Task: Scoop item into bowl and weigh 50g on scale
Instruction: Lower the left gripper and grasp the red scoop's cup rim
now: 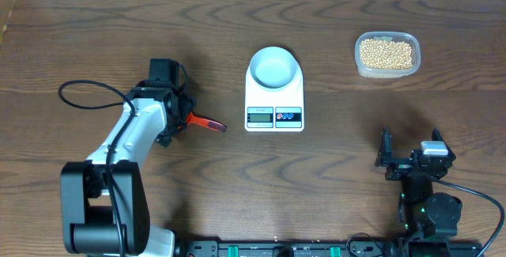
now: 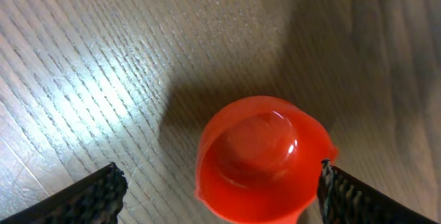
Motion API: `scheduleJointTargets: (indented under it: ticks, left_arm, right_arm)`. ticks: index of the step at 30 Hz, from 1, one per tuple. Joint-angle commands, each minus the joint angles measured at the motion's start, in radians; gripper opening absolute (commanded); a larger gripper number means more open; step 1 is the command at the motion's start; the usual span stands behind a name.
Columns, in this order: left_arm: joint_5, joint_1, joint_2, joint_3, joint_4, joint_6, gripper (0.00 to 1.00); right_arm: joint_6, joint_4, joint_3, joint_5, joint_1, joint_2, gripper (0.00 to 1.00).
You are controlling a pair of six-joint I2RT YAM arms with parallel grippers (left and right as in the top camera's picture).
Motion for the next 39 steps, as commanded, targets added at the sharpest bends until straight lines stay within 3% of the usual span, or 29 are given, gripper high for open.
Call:
scheduleJointTargets:
  ticks: [1,4,7,19,24,29,34,39]
  left_arm:
    - [-0.020,0.004,0.025,-0.011,-0.002,-0.012,0.87]
    - [-0.019,0.004,0.045,-0.011,0.003,-0.012,0.86]
    - [-0.019,0.004,0.064,-0.011,0.015,-0.018,0.78]
    - [-0.016,0.004,0.084,-0.014,0.046,-0.030,0.63]
    - [-0.017,0.004,0.103,-0.014,0.047,-0.030,0.62]
    - [-0.016,0.004,0.126,-0.014,0.051,-0.030,0.53]
    - [-0.016,0.004,0.127,-0.014,0.059,-0.030,0.37]
    - [-0.016,0.004,0.127,-0.014,0.066,-0.029,0.31]
  right_arm:
    - [0.010,-0.002,-0.002,0.008,-0.002,-0.007,0.99]
    - [0.010,-0.002,-0.002,0.008,-0.002,-0.007,0.99]
    - [0.010,-0.002,-0.002,0.008,-0.002,-0.007,0.99]
    - [0.010,-0.002,-0.002,0.008,-0.002,-0.007,0.99]
    - [0.010,-0.002,-0.002,0.008,-0.002,-0.007,0.99]
    - [0.010,-0.002,-0.002,0.008,-0.002,-0.007,0.99]
    - [0.010,-0.002,-0.002,0.008,-0.002,-0.007,0.99]
    - [0.010,-0.002,-0.002,0.008,-0.002,-0.007,0.99]
